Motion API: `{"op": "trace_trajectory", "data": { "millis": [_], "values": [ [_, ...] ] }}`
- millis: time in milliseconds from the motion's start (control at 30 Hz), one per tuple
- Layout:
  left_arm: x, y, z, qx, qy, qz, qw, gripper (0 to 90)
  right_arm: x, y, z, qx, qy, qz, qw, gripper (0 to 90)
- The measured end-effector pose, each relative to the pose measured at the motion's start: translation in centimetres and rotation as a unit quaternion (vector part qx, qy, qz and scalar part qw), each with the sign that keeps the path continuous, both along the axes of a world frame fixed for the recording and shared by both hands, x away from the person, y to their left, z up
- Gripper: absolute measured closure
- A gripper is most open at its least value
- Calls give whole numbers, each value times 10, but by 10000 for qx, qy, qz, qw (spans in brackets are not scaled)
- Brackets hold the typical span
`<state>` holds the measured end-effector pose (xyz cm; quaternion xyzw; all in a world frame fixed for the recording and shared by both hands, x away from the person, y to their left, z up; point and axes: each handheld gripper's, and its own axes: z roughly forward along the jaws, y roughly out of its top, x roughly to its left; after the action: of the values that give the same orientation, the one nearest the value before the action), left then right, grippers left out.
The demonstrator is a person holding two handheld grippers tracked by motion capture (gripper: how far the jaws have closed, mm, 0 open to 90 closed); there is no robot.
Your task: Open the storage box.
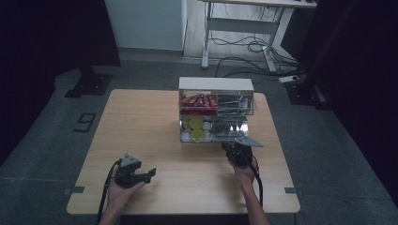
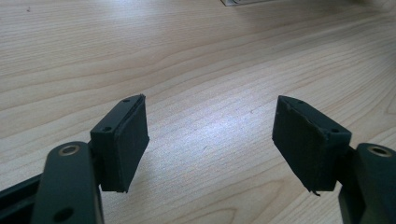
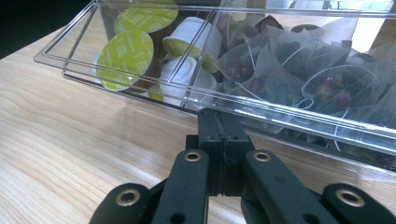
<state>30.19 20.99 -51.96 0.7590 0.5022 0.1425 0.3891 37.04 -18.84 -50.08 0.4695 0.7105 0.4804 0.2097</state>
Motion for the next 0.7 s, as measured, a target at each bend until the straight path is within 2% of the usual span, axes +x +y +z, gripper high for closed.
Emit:
{"op": "trace_trajectory", "data": {
  "millis": [500,700],
  "values": [
    [1,-1,-2,22,30,-19,10000,271,0,-2,7,14,-90,-21,10000,892],
    [1,-1,-3,29,42,-3,10000,271,0,-7,12,126,-136,-31,9998,892]
  ]
}}
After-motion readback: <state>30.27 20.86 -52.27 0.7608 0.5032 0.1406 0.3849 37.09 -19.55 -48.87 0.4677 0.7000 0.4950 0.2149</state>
